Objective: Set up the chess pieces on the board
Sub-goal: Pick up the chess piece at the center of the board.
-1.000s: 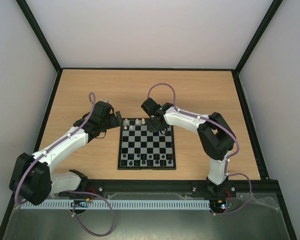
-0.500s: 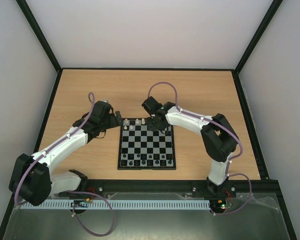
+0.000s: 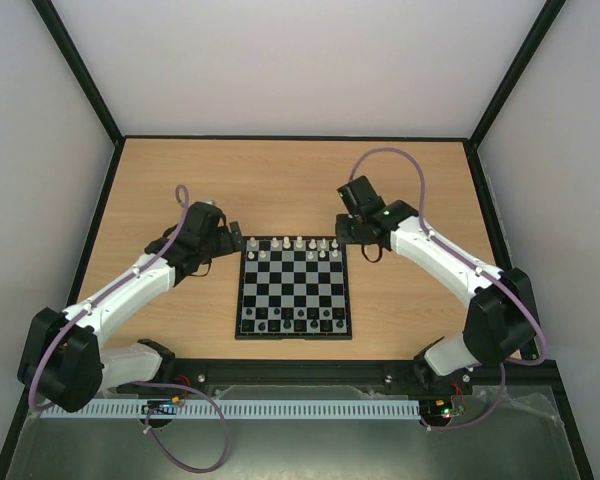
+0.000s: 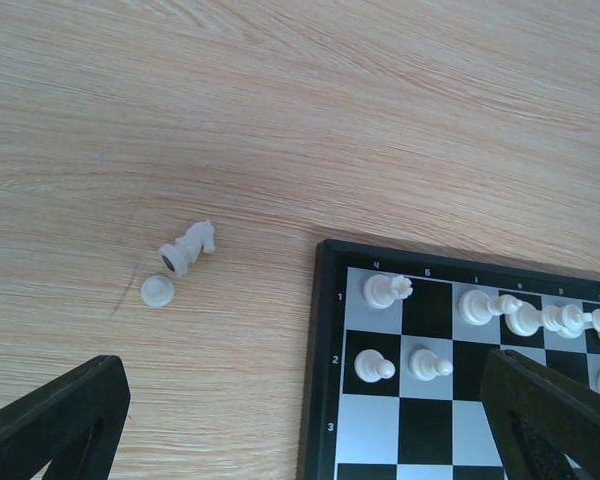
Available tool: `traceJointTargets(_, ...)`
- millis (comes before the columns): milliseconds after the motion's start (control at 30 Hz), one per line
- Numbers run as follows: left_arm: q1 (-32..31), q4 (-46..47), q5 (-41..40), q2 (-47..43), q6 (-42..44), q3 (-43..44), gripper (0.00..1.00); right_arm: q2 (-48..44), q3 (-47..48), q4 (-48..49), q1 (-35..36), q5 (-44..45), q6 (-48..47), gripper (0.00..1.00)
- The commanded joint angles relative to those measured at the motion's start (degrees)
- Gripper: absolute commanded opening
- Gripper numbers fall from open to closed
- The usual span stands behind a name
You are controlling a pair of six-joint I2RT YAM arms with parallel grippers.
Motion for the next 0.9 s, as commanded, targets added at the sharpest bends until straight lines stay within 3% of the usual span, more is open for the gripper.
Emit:
traceJointTargets(0,0.86,-1.48,-2.74,-0.14,-1.06,-0.23,0.99,-3.00,-4.62,-0.33,-2.99,-0.69,0.02,0.47)
traceJointTargets(500,4.37,-4.28,-7.25,8.75,-0.96,4.16,0.98,-6.87,-9.19,4.43,-4.49,-4.25,-0.35,0.51)
traceJointTargets(600,4.97,-3.70,-7.71,12.04,-0.78,5.43,0.90,-7.76,-10.38,5.31,-4.70,-5.36,-0.54,0.51)
traceJointTargets(733,5.06,-4.83,-8.93,19.44,0.37,10.46,0.67,-8.39,-11.72,6.21,-4.71,-6.56,-0.81,0.51)
traceJointTargets(867,5.21,-5.43,-9.01,23.40,1.50,13.67,0.65,-9.09,-12.35,6.54,-4.77,-7.37,-1.21,0.51)
